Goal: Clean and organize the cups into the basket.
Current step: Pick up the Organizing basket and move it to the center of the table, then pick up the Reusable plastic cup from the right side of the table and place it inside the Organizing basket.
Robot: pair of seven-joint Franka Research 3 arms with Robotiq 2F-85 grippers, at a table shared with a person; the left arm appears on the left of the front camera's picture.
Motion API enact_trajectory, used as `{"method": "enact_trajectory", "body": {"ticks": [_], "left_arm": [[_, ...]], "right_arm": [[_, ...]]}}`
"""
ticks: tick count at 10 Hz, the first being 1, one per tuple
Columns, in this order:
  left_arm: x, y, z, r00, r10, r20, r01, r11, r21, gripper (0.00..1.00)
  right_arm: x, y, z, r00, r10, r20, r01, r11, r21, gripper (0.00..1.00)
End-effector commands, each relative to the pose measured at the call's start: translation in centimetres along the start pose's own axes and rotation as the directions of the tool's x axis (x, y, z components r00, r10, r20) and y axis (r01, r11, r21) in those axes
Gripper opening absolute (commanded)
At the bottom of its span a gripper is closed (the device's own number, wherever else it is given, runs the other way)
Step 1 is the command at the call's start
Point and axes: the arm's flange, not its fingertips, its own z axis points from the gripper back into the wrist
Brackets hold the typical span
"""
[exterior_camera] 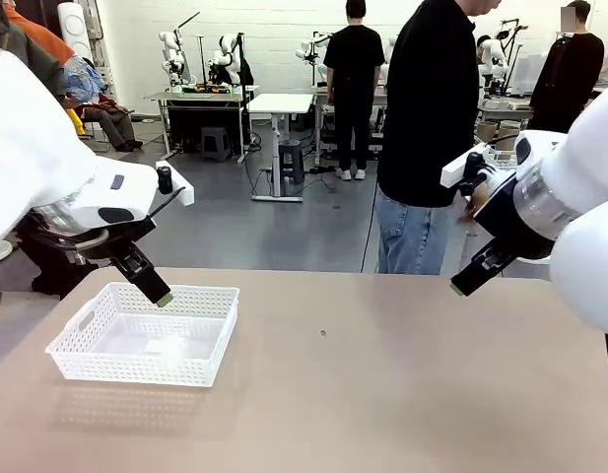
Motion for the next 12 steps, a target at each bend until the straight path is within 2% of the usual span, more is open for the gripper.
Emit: {"method": "enact_trajectory", "body": {"ticks": [1,6,7,8,9,10,11,12], "left_arm": [[0.6,0.3,-2.4,1.000,0.011,-0.002,-0.011,1.000,-0.012,1.00],[0.4,0.2,-2.3,1.000,0.002,-0.018,-0.002,1.000,-0.015,1.00],[0.0,1.9,-1.5,0.980,0.169,0.107,-0.134,0.952,-0.276,1.00],[-0.3,4.4,-0.7,0.926,0.347,0.147,-0.239,0.841,-0.485,1.00],[-1.0,7.0,-0.2,0.848,0.508,0.153,-0.329,0.729,-0.600,1.00],[-1.9,9.4,0.2,0.766,0.631,0.125,-0.389,0.609,-0.691,1.00],[-2.9,11.7,0.5,0.701,0.707,0.092,-0.426,0.519,-0.741,1.00],[-4.3,13.9,0.4,0.638,0.769,0.037,-0.488,0.442,-0.753,1.00]], "right_arm": [[0.1,-0.6,-2.8,1.000,-0.013,-0.012,0.013,1.000,0.005,1.00],[0.1,-0.6,-2.8,1.000,-0.013,-0.012,0.013,1.000,0.005,1.00],[0.0,-0.3,-2.7,1.000,-0.008,-0.023,0.008,1.000,0.019,1.00],[-1.0,-2.1,-2.4,0.991,-0.133,0.027,0.129,0.982,0.137,1.00],[-2.4,-3.9,-2.7,0.957,-0.288,0.029,0.276,0.938,0.207,1.00],[-3.8,-5.4,-3.2,0.922,-0.387,0.008,0.367,0.881,0.300,1.00],[-5.1,-6.9,-3.8,0.875,-0.485,0.004,0.443,0.802,0.400,1.00],[-6.5,-8.8,-4.3,0.810,-0.586,-0.005,0.500,0.687,0.527,1.00]]}}
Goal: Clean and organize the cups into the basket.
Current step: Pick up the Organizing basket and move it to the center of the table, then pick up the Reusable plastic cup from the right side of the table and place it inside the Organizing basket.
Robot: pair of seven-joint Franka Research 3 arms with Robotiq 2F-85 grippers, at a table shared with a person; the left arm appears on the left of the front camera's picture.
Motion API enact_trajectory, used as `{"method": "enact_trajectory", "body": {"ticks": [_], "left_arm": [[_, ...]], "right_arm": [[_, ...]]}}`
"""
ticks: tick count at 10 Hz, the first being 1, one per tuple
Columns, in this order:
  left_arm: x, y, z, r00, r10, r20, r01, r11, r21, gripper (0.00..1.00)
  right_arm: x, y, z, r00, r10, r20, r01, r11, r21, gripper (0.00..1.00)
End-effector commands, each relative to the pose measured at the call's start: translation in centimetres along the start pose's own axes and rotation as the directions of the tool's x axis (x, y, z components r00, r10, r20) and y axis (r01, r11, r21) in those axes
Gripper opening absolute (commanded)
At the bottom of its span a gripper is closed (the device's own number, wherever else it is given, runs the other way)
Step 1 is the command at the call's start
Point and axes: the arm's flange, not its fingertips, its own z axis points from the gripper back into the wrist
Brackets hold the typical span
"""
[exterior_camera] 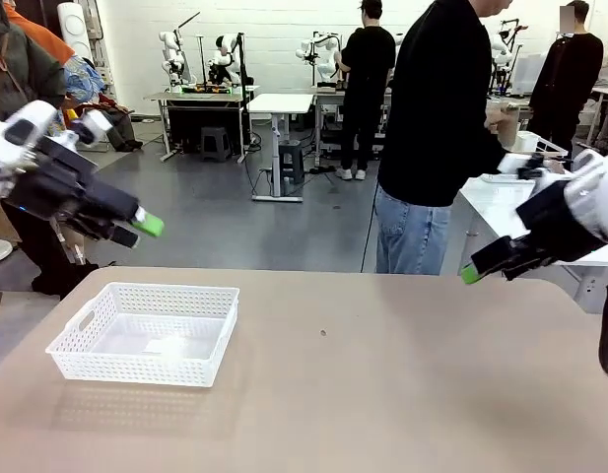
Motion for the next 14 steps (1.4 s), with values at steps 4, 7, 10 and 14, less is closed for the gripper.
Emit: {"method": "enact_trajectory", "body": {"ticks": [4,7,10,14], "left_arm": [[-1.9,7.8,8.5,0.880,0.435,0.192,-0.410,0.899,-0.155,1.00],[-3.9,10.4,13.1,0.829,0.500,0.248,-0.455,0.863,-0.220,1.00],[-6.5,12.5,16.7,0.796,0.554,0.244,-0.514,0.832,-0.211,1.00],[-9.8,13.9,20.1,0.748,0.614,0.253,-0.578,0.789,-0.208,1.00]], "right_arm": [[-4.5,-11.4,4.3,0.906,-0.393,0.160,0.283,0.841,0.460,1.00],[-8.0,-17.4,6.1,0.847,-0.510,0.148,0.380,0.777,0.501,1.00],[-12.9,-21.6,9.3,0.829,-0.529,0.179,0.321,0.714,0.622,1.00],[-18.6,-23.4,14.6,0.792,-0.547,0.271,0.308,0.741,0.597,1.00]]}}
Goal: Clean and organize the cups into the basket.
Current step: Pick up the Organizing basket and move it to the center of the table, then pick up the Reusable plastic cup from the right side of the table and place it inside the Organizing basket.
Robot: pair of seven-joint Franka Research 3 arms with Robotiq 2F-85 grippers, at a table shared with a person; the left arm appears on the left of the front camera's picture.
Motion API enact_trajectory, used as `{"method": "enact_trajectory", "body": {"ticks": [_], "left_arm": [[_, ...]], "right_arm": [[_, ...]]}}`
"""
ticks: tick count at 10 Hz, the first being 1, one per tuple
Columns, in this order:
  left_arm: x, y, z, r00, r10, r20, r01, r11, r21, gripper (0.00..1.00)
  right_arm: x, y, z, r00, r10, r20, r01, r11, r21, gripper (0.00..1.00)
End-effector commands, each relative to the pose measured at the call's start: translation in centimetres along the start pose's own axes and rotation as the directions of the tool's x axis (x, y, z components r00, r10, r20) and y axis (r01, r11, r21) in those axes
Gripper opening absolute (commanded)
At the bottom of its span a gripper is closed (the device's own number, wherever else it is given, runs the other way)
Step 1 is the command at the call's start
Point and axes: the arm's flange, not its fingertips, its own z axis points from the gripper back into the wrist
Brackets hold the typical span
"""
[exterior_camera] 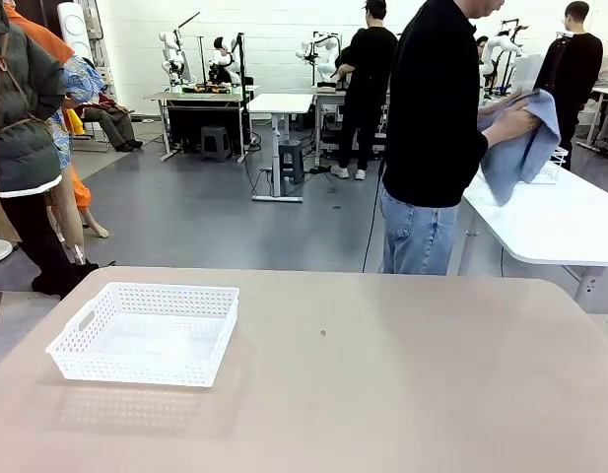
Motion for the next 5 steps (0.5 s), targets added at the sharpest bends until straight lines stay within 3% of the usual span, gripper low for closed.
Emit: {"method": "enact_trajectory", "body": {"ticks": [1,5], "left_arm": [[0.0,0.2,2.0,1.000,0.017,-0.002,-0.017,1.000,0.025,1.00],[-1.7,0.0,3.6,0.997,0.042,0.067,-0.045,0.998,0.046,1.00]], "right_arm": [[-0.7,0.5,1.5,0.998,0.047,-0.043,-0.049,0.998,-0.043,1.00],[-2.4,2.1,5.9,0.998,0.058,0.027,-0.056,0.995,-0.087,1.00]]}}
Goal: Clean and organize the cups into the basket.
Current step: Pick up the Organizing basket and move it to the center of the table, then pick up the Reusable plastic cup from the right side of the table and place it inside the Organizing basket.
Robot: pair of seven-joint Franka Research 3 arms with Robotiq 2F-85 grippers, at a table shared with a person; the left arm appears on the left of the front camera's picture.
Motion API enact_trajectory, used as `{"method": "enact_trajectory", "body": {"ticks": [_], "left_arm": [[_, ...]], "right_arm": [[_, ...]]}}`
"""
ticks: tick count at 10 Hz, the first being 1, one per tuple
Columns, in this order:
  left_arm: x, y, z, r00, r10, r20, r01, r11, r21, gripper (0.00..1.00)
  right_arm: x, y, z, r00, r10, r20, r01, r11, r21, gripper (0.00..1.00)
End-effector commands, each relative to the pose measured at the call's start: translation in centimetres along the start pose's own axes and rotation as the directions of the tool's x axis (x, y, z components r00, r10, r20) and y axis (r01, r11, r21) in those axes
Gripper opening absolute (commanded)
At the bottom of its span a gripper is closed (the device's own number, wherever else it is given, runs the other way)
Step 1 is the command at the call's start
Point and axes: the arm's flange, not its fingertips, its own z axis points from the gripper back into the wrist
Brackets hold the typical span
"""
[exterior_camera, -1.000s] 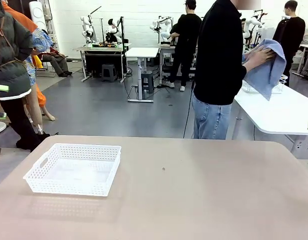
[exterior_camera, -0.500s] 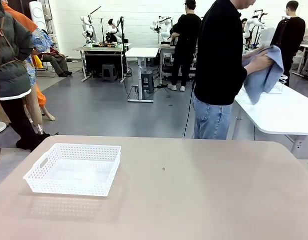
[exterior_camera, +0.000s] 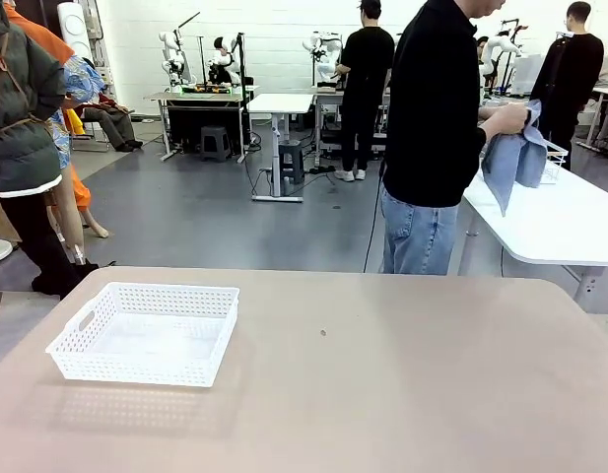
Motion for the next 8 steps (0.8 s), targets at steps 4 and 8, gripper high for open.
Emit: {"method": "enact_trajectory", "body": {"ticks": [4,8], "left_arm": [[0.0,0.0,0.0,1.000,0.000,0.000,0.000,1.000,0.000,1.00],[0.0,0.0,0.0,1.000,0.000,0.000,0.000,1.000,0.000,1.00]], "right_arm": [[-0.3,0.4,0.9,1.000,0.006,0.022,-0.006,1.000,-0.009,1.00],[-0.3,0.4,0.9,1.000,0.006,0.022,-0.006,1.000,-0.009,1.00]]}}
